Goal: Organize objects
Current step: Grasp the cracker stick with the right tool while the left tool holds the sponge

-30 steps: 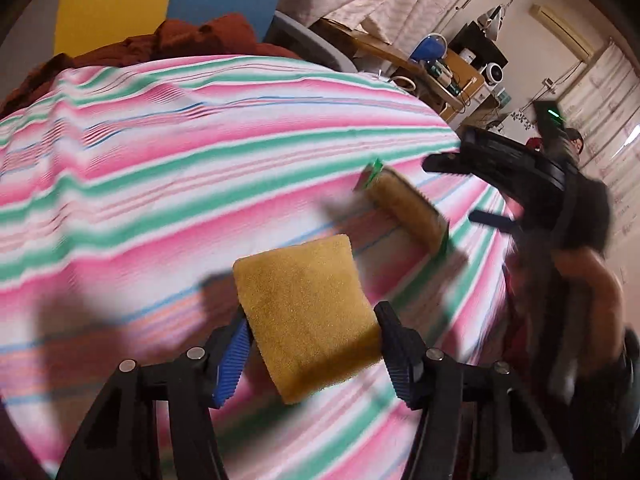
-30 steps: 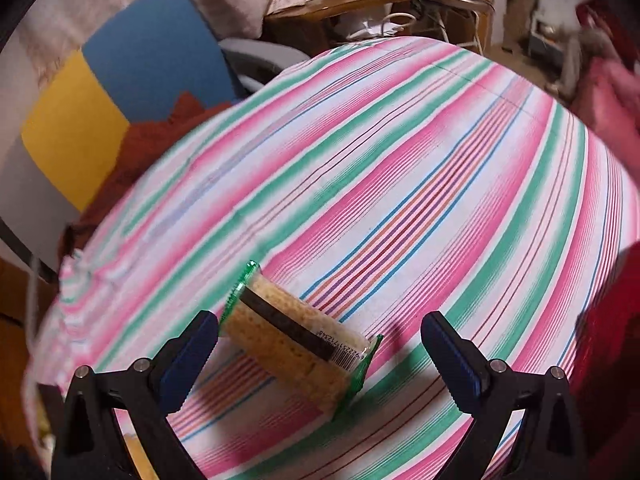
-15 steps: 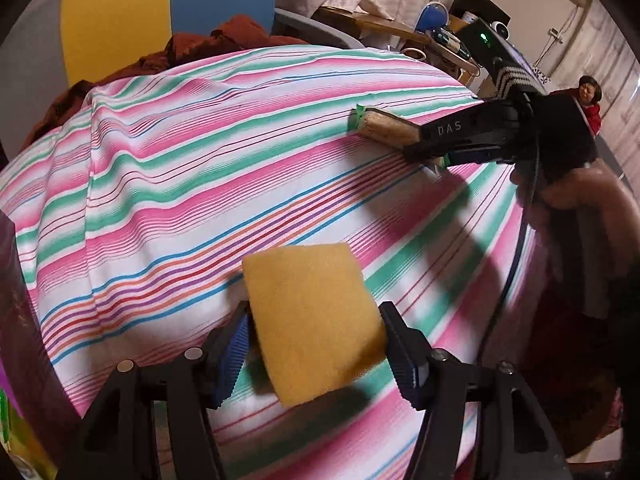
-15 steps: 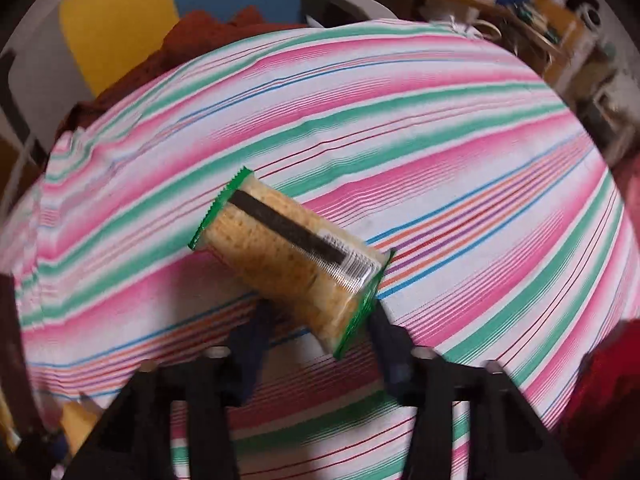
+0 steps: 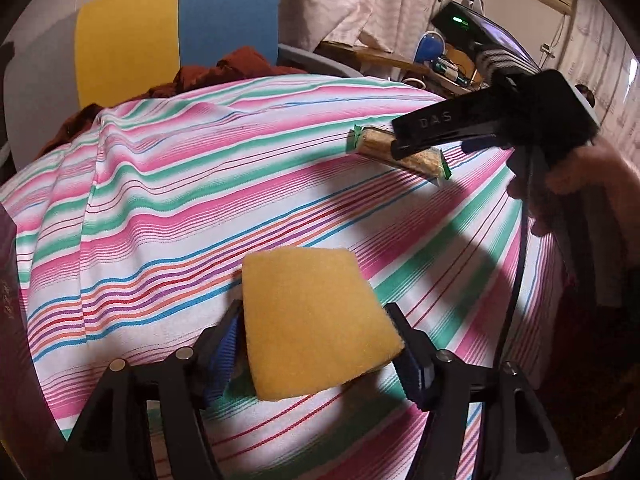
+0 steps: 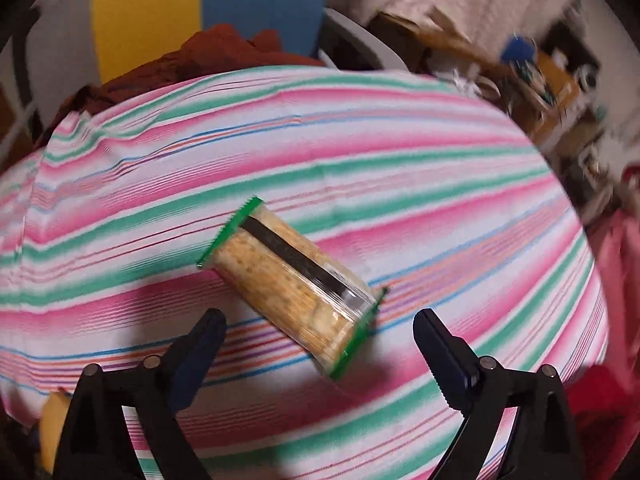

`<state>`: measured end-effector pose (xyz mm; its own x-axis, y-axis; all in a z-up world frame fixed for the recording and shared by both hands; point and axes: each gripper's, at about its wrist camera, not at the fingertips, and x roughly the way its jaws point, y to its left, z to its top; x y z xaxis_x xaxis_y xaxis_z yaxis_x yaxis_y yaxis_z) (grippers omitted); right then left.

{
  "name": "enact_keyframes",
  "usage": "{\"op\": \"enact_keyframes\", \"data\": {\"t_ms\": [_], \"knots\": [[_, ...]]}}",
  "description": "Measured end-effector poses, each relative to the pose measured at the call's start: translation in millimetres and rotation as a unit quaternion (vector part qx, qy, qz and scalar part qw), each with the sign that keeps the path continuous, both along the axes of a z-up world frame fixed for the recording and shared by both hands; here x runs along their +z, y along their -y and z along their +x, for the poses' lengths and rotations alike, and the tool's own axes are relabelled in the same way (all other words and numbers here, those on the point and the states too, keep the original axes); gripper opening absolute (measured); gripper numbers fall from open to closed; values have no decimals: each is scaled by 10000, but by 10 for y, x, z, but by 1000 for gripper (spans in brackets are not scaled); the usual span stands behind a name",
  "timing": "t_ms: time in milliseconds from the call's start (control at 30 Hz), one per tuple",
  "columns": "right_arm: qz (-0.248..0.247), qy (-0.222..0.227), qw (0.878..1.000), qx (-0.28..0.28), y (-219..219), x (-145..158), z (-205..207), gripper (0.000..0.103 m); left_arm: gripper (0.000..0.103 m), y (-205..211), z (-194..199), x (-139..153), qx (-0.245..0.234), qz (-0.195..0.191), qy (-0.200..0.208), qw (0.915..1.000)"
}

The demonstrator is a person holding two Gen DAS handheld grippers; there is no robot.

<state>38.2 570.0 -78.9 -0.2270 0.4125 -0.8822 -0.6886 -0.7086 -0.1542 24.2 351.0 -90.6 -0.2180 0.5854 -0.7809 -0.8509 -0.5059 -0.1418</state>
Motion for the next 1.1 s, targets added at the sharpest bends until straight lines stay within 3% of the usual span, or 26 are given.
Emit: {"op": "enact_keyframes", "data": {"t_ms": [133, 300, 367, 433, 500, 567, 667, 733, 867, 1033, 1100], "knots": [[603, 220, 9972, 388, 40, 12, -235, 96, 69, 14, -10, -7, -13, 52, -8, 10000], [352, 448, 9963, 650, -71, -209, -406, 97, 69, 47, -51, -9, -21, 176, 129, 9998], [233, 308, 9977, 559, -150, -183, -380, 96, 69, 46, -49, -9, -17, 182, 119, 9998], [-68, 199, 9986, 478, -217, -189, -350, 88, 69, 50, -42, -10, 2, 197, 109, 9997], [-324, 71, 9979, 551, -218, -175, -351, 63, 69, 57, -49, -13, 10, 219, 121, 9997], [-468, 49, 9965, 693, -167, -161, -386, 52, 69, 72, -57, -18, 9, 243, 132, 9996], [-869, -78, 9919, 923, -89, -169, -409, 53, 69, 80, -62, -20, 10, 267, 137, 9995], [-875, -47, 9913, 986, -61, -182, -414, 55, 69, 82, -61, -21, 15, 276, 137, 9995], [-908, 17, 9922, 859, -150, -262, -435, 84, 69, 85, -36, -21, 18, 271, 101, 9996], [-732, 32, 9927, 958, -148, -267, -476, 81, 69, 79, -28, -24, 35, 255, 53, 9997], [-824, -63, 9908, 1069, -142, -245, -491, 61, 68, 98, -22, -23, 95, 283, 44, 9995]]}}
